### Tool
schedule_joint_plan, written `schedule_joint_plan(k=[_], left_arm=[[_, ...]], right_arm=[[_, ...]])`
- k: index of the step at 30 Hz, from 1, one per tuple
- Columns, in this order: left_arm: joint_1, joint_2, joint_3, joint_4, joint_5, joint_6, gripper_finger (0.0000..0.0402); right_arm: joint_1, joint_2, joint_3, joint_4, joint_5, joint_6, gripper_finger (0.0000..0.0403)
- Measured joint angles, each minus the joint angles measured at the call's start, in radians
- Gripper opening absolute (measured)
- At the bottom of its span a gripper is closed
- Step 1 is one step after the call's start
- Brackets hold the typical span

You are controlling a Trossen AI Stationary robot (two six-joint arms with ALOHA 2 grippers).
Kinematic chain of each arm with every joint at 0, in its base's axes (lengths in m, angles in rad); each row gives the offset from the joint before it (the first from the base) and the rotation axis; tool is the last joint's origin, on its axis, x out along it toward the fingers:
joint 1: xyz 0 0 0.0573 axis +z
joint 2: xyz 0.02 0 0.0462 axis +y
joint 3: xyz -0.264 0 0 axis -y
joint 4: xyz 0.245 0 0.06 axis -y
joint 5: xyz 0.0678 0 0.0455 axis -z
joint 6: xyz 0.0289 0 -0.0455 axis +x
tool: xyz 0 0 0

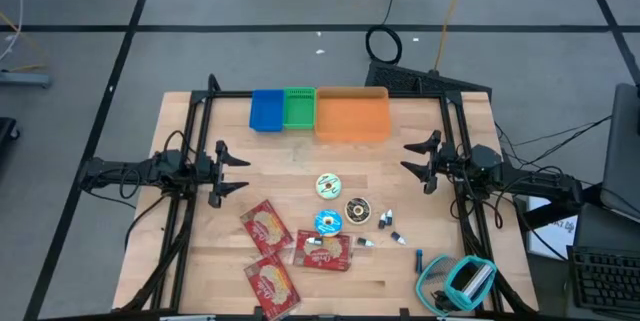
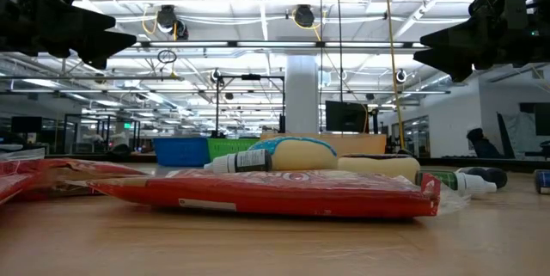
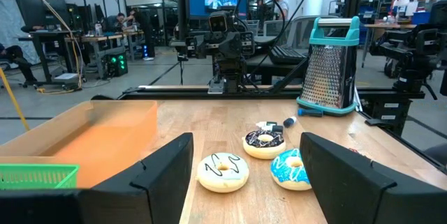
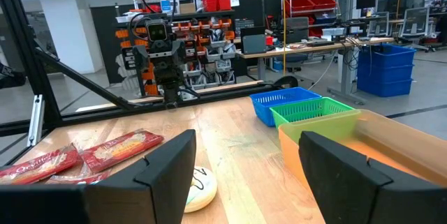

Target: Pick & Place Food Item

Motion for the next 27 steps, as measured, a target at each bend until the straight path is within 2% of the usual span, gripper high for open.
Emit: schedule_joint_plan(k=[15, 20, 27], left_arm=[[0.000, 0.000, 0.000, 0.000, 0.000, 0.000, 0.0267], [0.000, 0.000, 0.000, 0.000, 0.000, 0.000, 0.0267], [0.000, 0.000, 0.000, 0.000, 0.000, 0.000, 0.0267]], right_arm=[[0.000, 0.000, 0.000, 0.000, 0.000, -0.001, 0.0242], [0.000, 0.000, 0.000, 0.008, 0.000, -0.084, 0.0242], [0.000, 0.000, 0.000, 0.008, 0.000, -0.077, 0.0242]])
